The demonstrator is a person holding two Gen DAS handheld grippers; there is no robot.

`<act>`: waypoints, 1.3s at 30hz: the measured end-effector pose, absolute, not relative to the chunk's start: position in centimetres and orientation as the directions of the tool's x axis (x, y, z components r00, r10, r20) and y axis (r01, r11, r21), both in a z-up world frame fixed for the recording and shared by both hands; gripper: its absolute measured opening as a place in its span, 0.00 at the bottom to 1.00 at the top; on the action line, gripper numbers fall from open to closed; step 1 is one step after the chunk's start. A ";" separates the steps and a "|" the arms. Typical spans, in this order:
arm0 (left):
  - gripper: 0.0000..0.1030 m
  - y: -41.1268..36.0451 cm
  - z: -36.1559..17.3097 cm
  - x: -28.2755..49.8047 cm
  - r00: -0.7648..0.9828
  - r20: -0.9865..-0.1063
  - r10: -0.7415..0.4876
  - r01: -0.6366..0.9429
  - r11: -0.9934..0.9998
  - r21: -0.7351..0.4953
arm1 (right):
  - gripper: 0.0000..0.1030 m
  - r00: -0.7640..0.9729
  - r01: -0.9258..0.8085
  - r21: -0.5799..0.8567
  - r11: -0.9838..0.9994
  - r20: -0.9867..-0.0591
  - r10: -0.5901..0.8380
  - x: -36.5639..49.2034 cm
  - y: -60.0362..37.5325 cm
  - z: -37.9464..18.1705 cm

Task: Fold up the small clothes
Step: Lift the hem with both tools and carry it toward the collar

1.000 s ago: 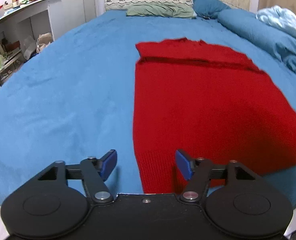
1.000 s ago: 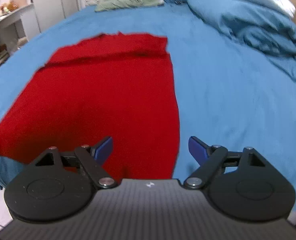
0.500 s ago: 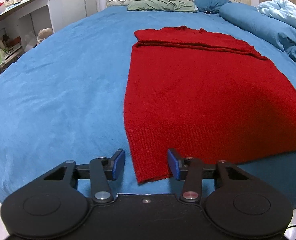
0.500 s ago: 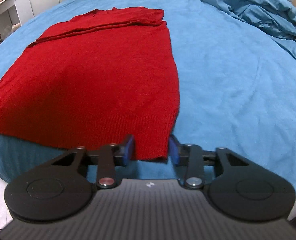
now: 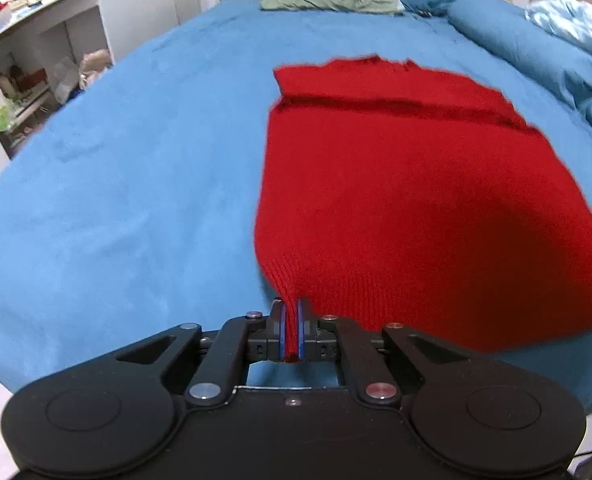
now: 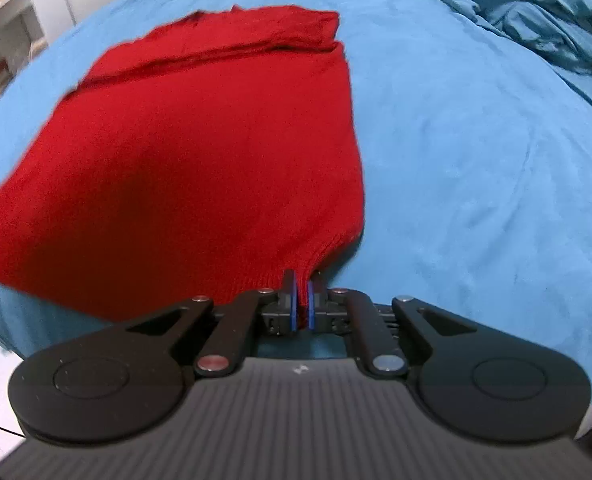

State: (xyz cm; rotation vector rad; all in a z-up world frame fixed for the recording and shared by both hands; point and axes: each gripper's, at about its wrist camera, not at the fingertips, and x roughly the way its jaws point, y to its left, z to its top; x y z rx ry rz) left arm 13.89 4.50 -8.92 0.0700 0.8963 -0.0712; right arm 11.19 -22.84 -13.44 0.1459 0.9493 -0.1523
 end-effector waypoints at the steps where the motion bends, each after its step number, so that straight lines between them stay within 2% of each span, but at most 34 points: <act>1: 0.05 4.4 -7.6 14.4 0.624 -0.781 -0.026 0.076 0.997 0.028 | 0.19 0.575 0.200 0.073 0.977 -0.816 -0.057 11.5 -23.2 -12.5; 6: 0.05 2.9 -0.9 17.6 0.673 -0.740 -0.009 0.028 1.000 0.013 | 0.19 0.617 0.195 0.171 0.966 -0.787 0.014 14.2 -25.3 -6.0; 11: 0.05 0.9 4.9 24.2 0.738 -0.674 0.018 -0.027 1.000 -0.003 | 0.19 0.691 0.173 0.256 0.951 -0.719 0.068 19.9 -27.8 0.5; 16: 0.05 -1.1 6.1 34.3 0.779 -0.627 0.014 -0.017 1.000 0.001 | 0.19 0.733 0.160 0.275 0.948 -0.676 0.072 28.9 -29.9 3.8; 21: 0.05 -2.6 2.3 46.0 0.770 -0.637 0.045 -0.022 0.999 0.044 | 0.19 0.742 0.200 0.312 0.929 -0.668 0.065 40.1 -33.0 1.1; 27: 0.05 -2.1 -8.1 57.6 0.696 -0.715 0.063 -0.064 0.998 0.026 | 0.19 0.707 0.269 0.364 0.892 -0.703 0.074 52.8 -36.1 -9.3; 30: 0.05 -2.0 -10.9 59.1 0.695 -0.716 0.073 -0.047 0.997 0.056 | 0.19 0.672 0.311 0.332 0.891 -0.739 0.041 56.1 -36.7 -13.0; 34: 0.06 -1.9 -11.6 59.8 0.693 -0.717 0.073 -0.045 0.997 0.058 | 0.19 0.681 0.332 0.339 0.880 -0.732 0.025 57.4 -37.1 -13.8; 35: 0.12 -1.8 -11.4 59.8 0.694 -0.715 0.079 -0.050 0.997 0.062 | 0.21 0.677 0.323 0.318 0.891 -0.736 0.017 57.6 -36.9 -13.6; 36: 0.14 -2.1 -11.2 59.6 0.697 -0.712 0.085 -0.055 0.996 0.064 | 0.23 0.674 0.318 0.300 0.899 -0.739 0.008 57.8 -36.6 -13.5; 37: 0.31 -2.3 -10.8 59.2 0.703 -0.706 0.085 -0.057 0.996 0.063 | 0.27 0.675 0.321 0.289 0.902 -0.738 -0.004 57.7 -36.4 -13.1; 38: 0.50 -2.4 -10.2 59.0 0.712 -0.696 0.090 -0.059 0.996 0.068 | 0.47 0.680 0.320 0.288 0.902 -0.733 -0.007 57.6 -36.3 -12.8; 39: 0.57 -2.3 -9.5 58.8 0.728 -0.680 0.094 -0.057 0.995 0.077 | 0.80 0.690 0.322 0.287 0.902 -0.724 -0.016 56.8 -36.0 -12.3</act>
